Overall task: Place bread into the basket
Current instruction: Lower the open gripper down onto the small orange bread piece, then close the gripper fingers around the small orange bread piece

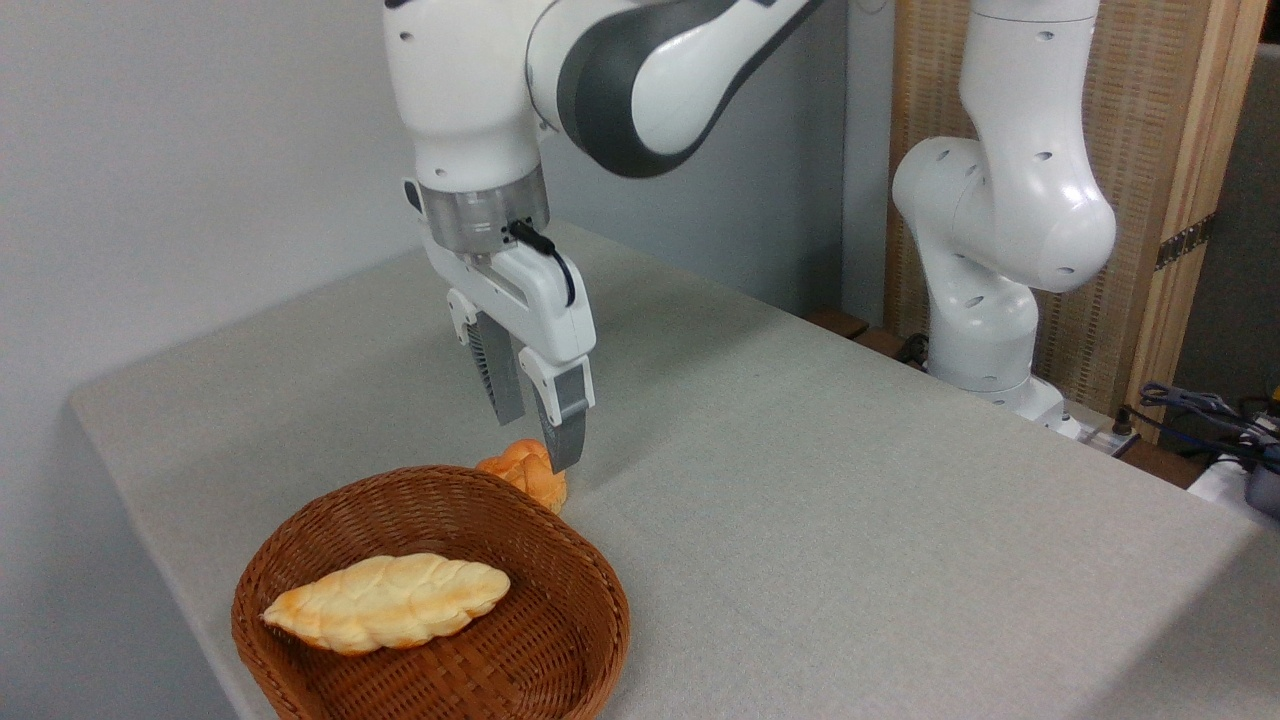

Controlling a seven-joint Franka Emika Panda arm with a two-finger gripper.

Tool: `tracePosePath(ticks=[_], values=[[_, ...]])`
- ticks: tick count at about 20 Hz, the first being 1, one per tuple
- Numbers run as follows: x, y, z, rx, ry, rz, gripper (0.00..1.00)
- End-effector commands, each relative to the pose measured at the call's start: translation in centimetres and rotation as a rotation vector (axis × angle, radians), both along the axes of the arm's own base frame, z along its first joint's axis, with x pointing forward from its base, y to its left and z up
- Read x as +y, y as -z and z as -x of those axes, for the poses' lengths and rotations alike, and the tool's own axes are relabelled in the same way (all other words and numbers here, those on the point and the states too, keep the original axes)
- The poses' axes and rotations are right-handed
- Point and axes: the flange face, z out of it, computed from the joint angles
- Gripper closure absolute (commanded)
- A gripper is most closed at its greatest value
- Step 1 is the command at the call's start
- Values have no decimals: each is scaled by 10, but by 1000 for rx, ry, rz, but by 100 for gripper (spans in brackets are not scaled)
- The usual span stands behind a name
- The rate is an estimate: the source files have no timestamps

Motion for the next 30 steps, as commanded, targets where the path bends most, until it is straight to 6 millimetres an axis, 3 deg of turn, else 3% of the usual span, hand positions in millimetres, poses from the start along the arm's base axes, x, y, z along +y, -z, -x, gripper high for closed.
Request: tracePosePath(ticks=[1, 3, 9, 16, 20, 21, 23, 24, 30], values=[[-12, 17, 11, -20, -9, 25, 0], [-26, 27, 14, -32, 16, 26, 0], [-33, 48, 10, -28, 32, 16, 0], [-34, 55, 2, -61, 40, 10, 0], [-45, 61, 4, -50, 62, 6, 0], [-45, 62, 4, -47, 64, 5, 6], [-45, 61, 4, -49, 69, 4, 50], [-45, 61, 4, -49, 70, 4, 62], [-44, 59, 5, -49, 69, 6, 62]])
